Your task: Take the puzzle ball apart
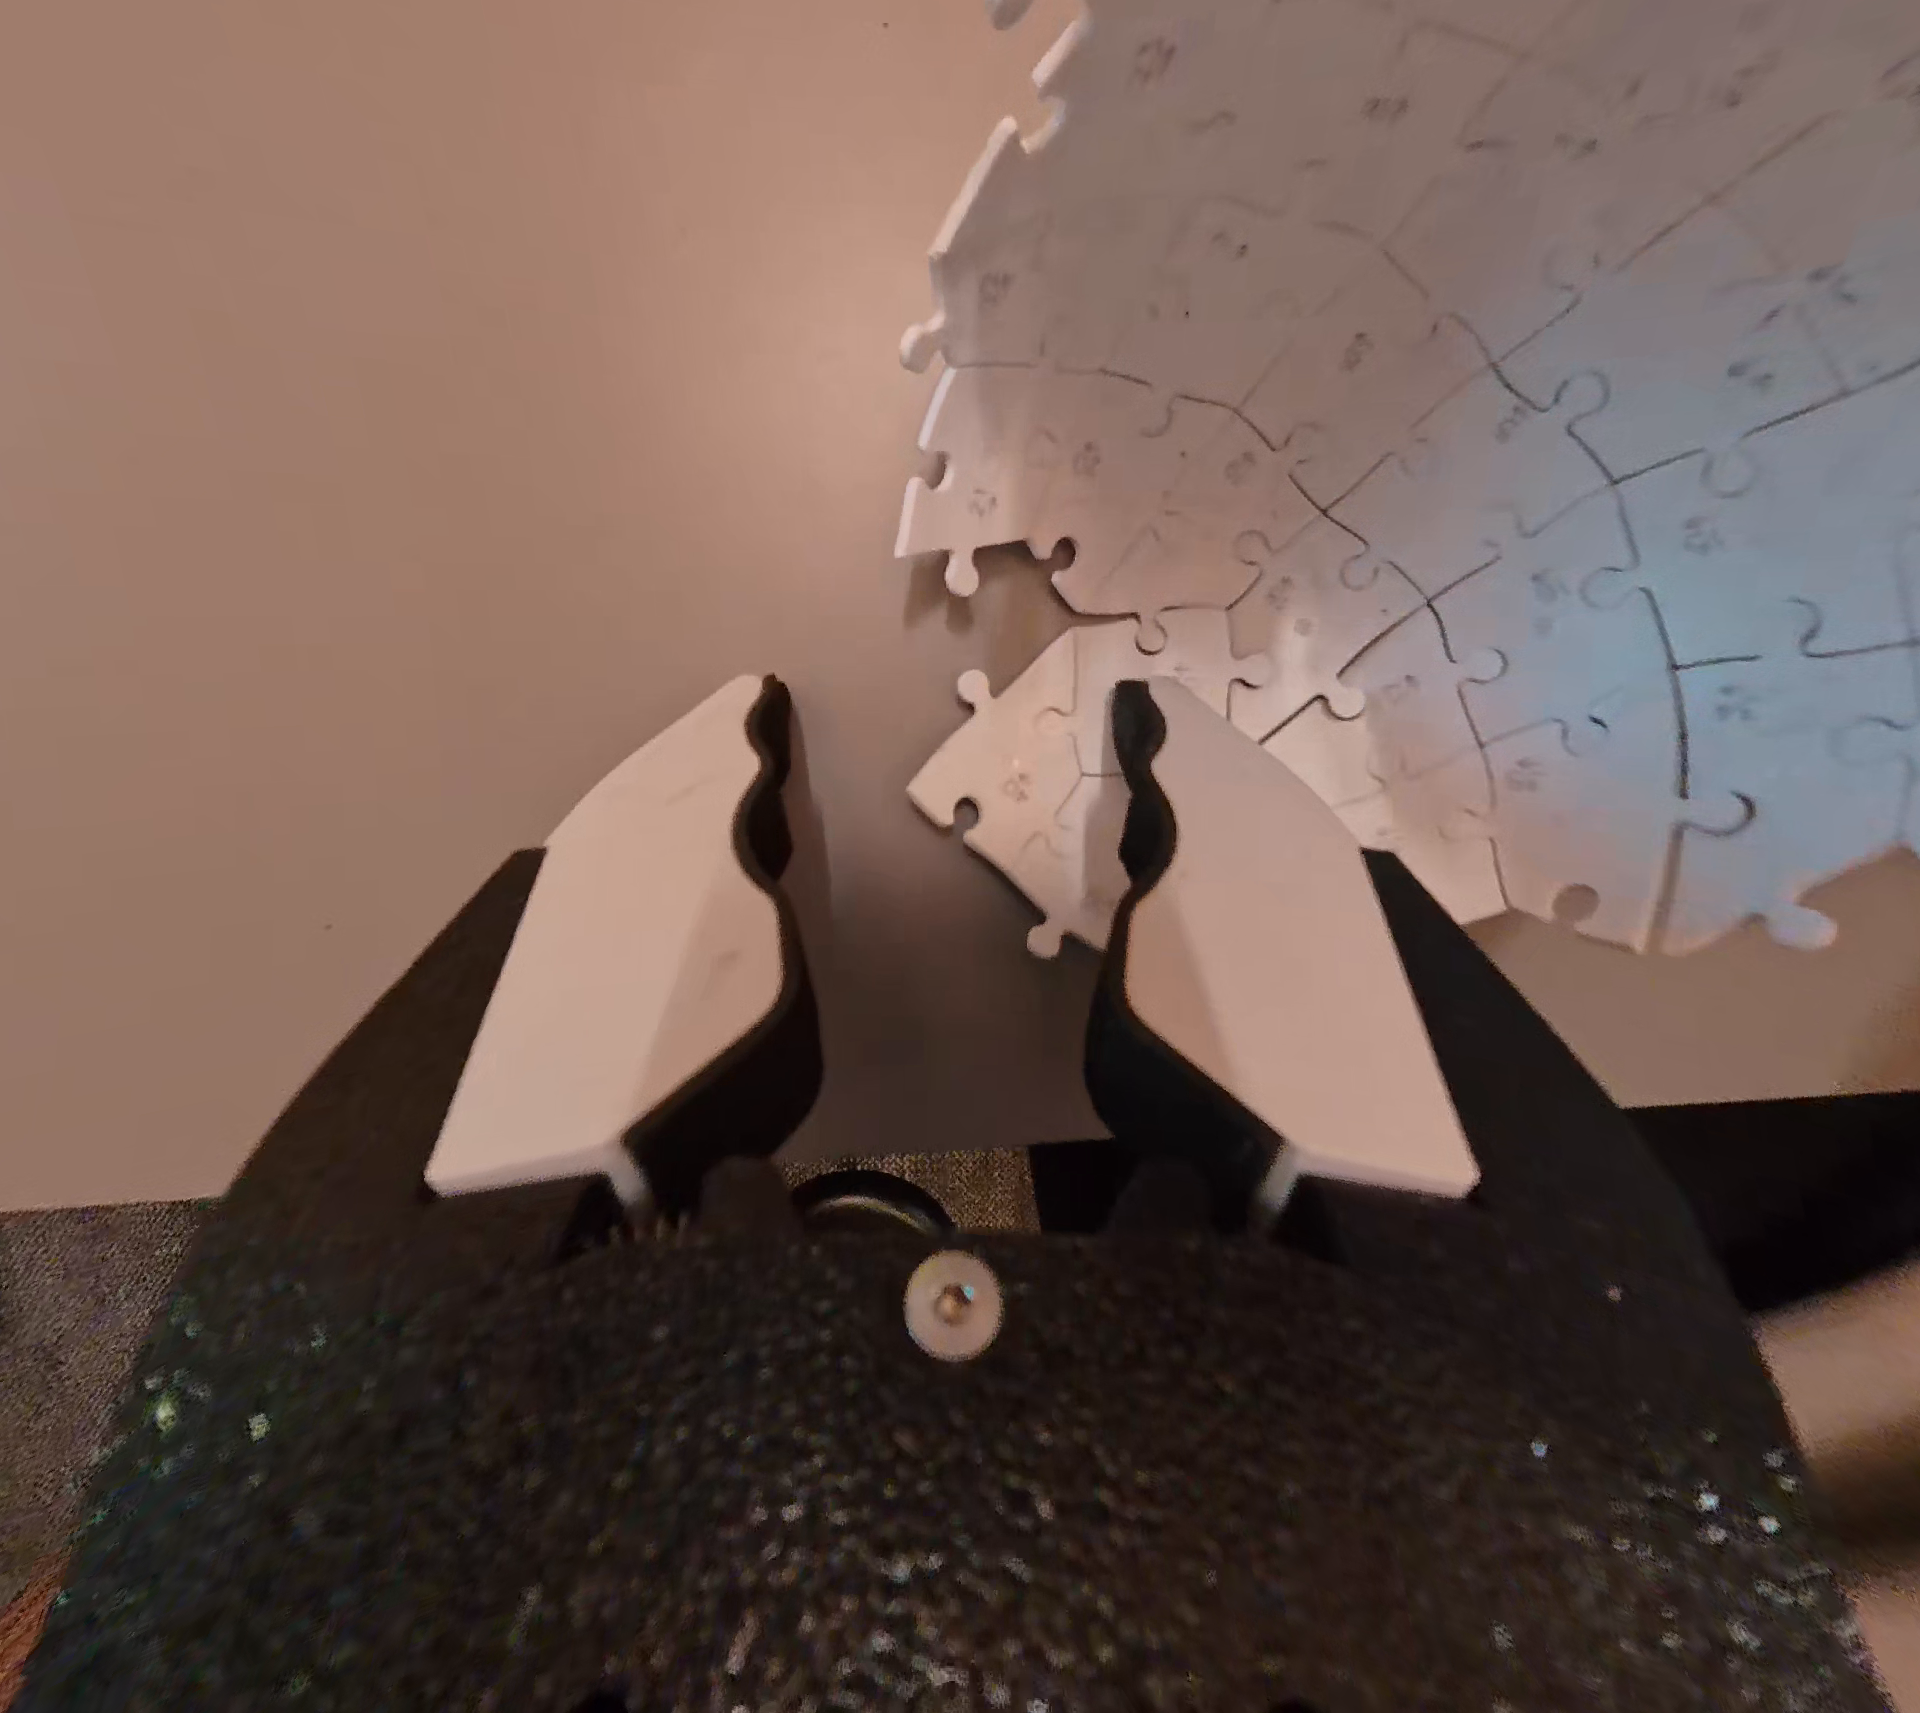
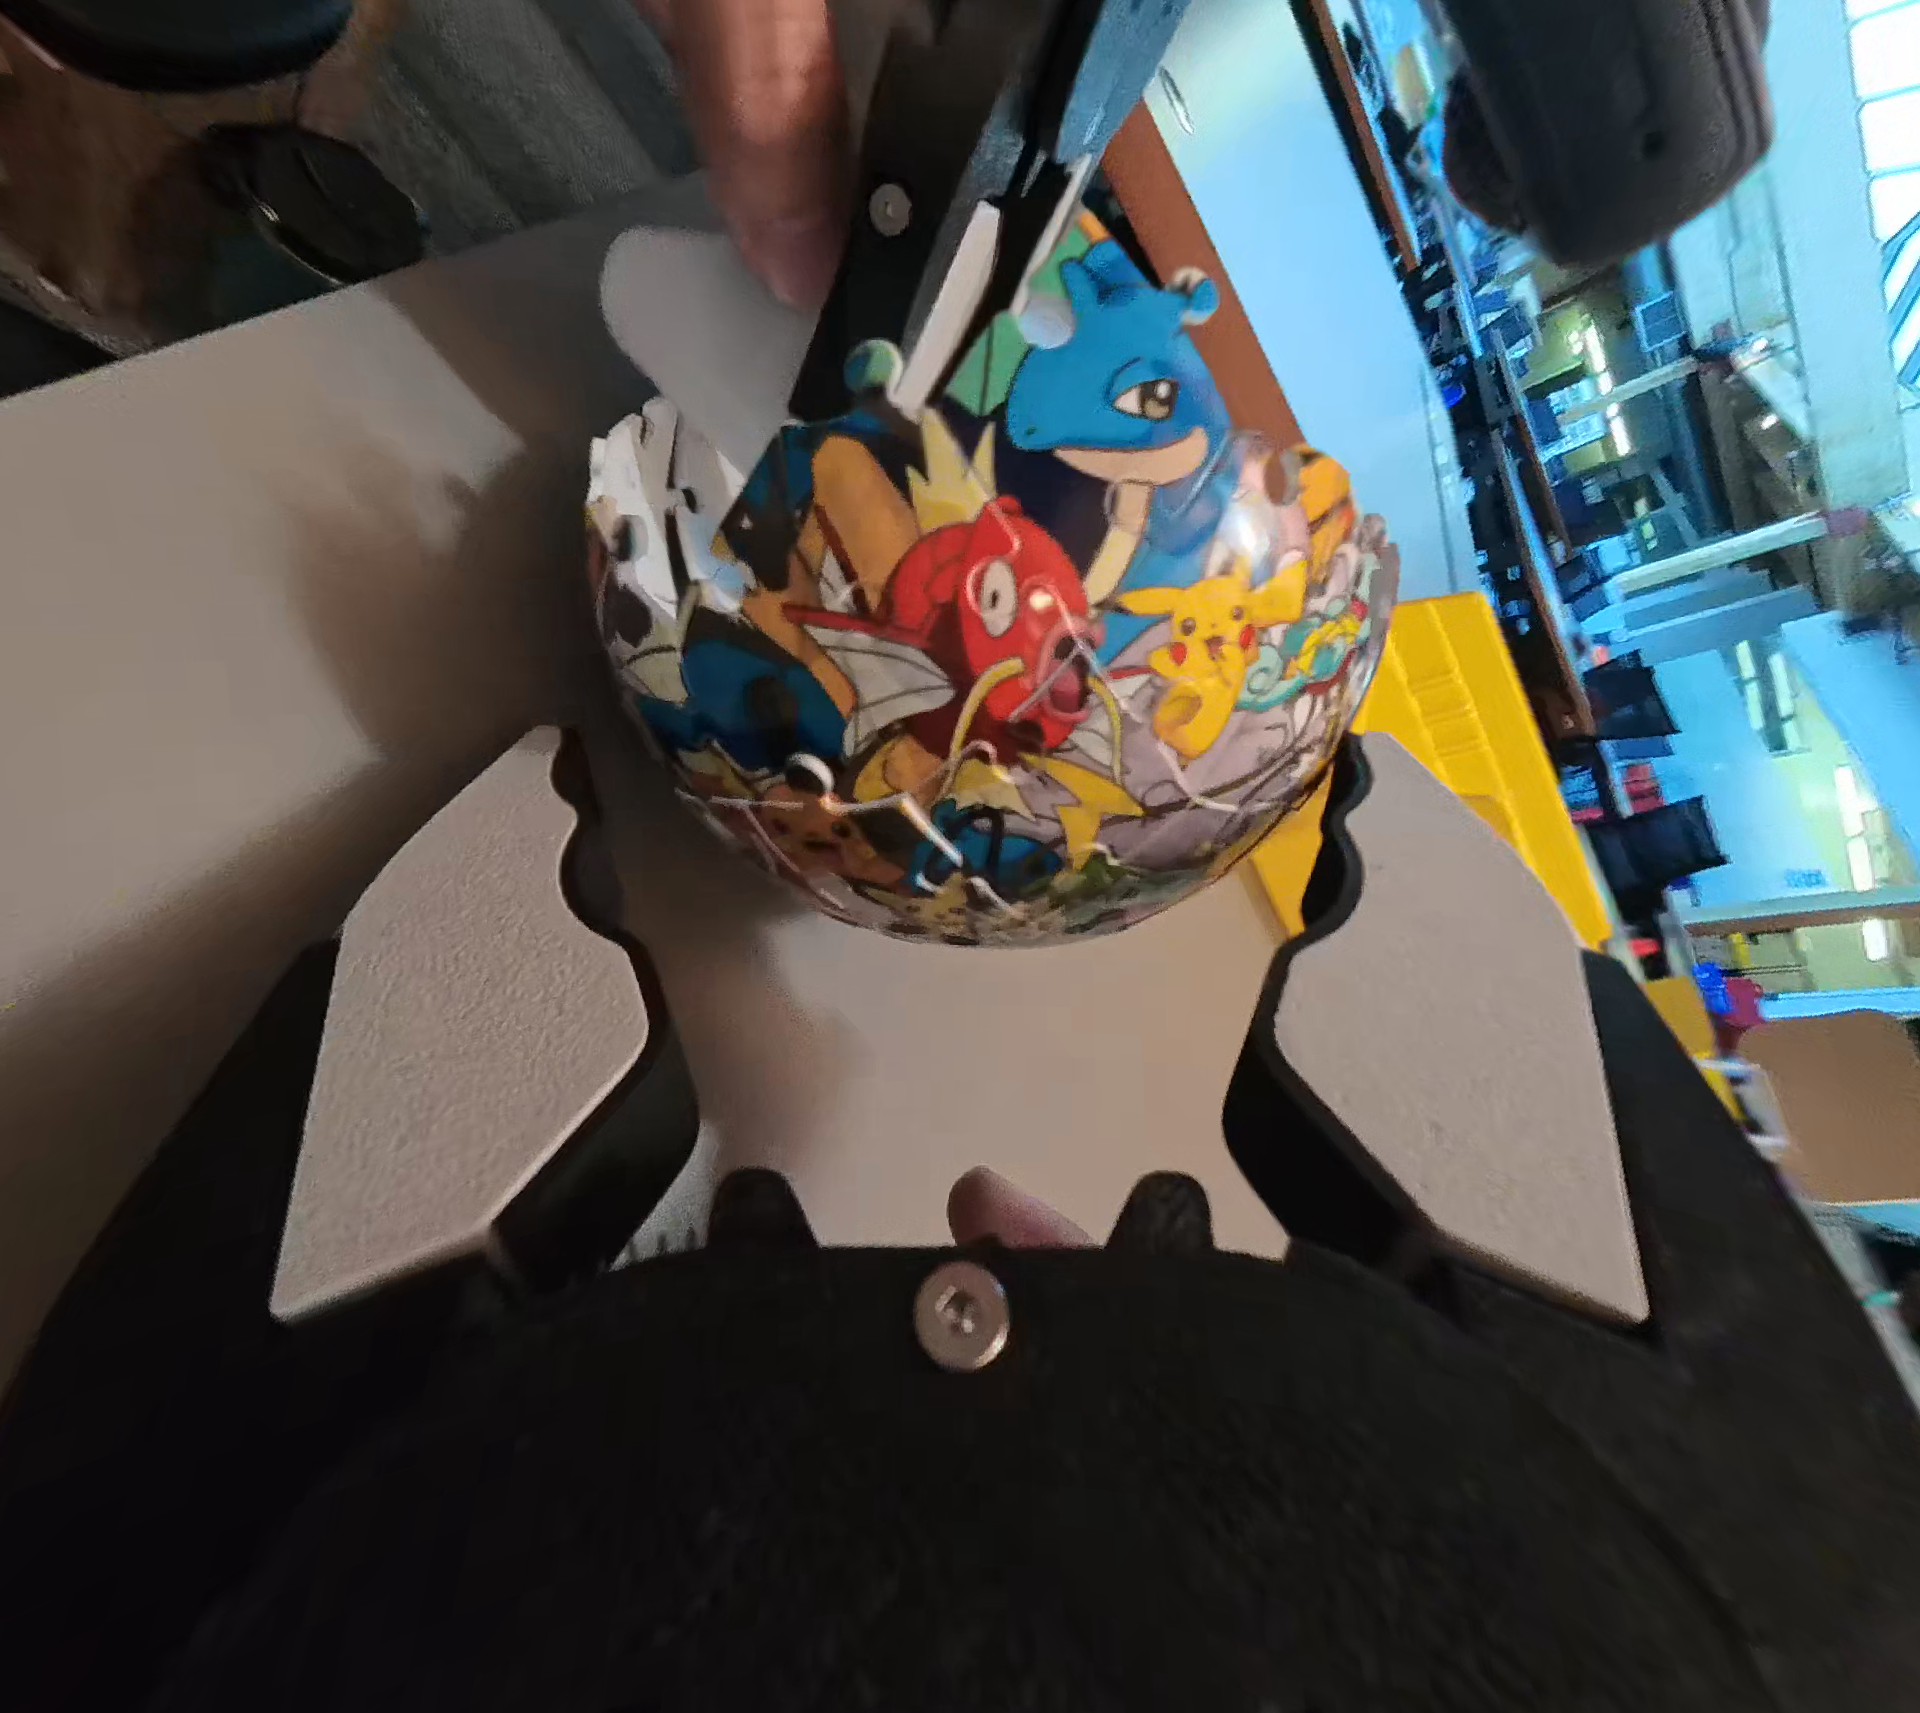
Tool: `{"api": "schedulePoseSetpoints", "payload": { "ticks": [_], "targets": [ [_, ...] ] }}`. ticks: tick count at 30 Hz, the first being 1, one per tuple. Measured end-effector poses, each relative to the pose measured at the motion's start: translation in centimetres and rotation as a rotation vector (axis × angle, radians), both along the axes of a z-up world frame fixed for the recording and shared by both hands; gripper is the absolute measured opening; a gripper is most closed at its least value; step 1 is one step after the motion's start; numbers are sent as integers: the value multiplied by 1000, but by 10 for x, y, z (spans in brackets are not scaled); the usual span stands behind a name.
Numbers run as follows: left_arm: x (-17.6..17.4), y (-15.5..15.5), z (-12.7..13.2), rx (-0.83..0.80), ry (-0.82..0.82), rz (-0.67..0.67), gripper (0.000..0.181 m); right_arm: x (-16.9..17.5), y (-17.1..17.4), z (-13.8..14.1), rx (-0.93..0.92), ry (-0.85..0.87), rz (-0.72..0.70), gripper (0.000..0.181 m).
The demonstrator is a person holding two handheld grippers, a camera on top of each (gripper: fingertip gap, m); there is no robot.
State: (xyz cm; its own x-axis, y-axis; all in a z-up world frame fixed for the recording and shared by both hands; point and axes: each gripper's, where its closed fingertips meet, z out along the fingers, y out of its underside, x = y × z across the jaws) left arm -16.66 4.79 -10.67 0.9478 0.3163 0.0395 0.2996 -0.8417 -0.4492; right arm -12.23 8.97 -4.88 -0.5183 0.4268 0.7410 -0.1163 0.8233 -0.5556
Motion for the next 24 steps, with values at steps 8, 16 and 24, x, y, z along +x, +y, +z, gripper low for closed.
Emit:
{"api": "schedulePoseSetpoints", "payload": {
  "ticks": [8, 16, 24],
  "targets": [
    [1, 1, 0, -6, -1, 13, 64, 3, -15, 6, 244, 170, 72, 123],
    [2, 1, 0, 41, 0, 23, 65, 9, -21, 7, 390, 222, 97, 122],
    [3, -14, 3, 82, -19, 40, 62, 11, -22, 6, 438, 246, 94, 121]
  ]
}}
